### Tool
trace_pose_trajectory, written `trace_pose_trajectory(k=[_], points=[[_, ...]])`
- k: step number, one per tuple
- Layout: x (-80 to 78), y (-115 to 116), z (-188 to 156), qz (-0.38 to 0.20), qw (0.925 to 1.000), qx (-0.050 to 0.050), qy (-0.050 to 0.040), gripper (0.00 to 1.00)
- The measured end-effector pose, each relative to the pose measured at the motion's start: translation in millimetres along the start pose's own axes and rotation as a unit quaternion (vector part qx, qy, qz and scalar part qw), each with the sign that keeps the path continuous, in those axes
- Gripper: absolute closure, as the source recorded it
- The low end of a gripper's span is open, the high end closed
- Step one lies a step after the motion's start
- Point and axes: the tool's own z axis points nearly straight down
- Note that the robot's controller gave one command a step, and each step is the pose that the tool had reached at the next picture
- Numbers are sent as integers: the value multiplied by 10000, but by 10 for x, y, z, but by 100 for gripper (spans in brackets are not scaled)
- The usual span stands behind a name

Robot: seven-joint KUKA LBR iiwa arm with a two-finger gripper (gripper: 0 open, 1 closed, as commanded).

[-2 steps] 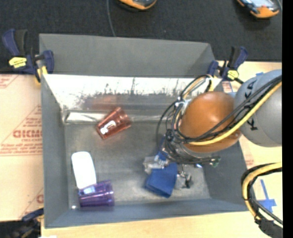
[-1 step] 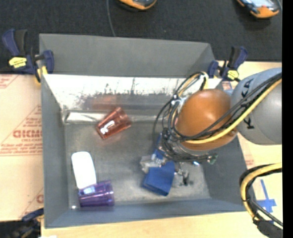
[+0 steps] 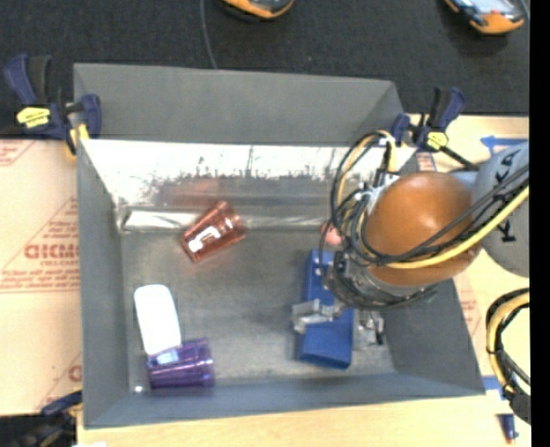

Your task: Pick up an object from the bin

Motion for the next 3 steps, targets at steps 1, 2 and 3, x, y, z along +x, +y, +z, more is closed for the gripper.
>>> trace_pose_trajectory(k=[1,2,3], points=[[-490,-165,-456,-644,9979,5,-12,100],[-387,-135,-655,-637,9980,-12,4,100],[-935,-191,-201,-1032,9947,22,-34,100]])
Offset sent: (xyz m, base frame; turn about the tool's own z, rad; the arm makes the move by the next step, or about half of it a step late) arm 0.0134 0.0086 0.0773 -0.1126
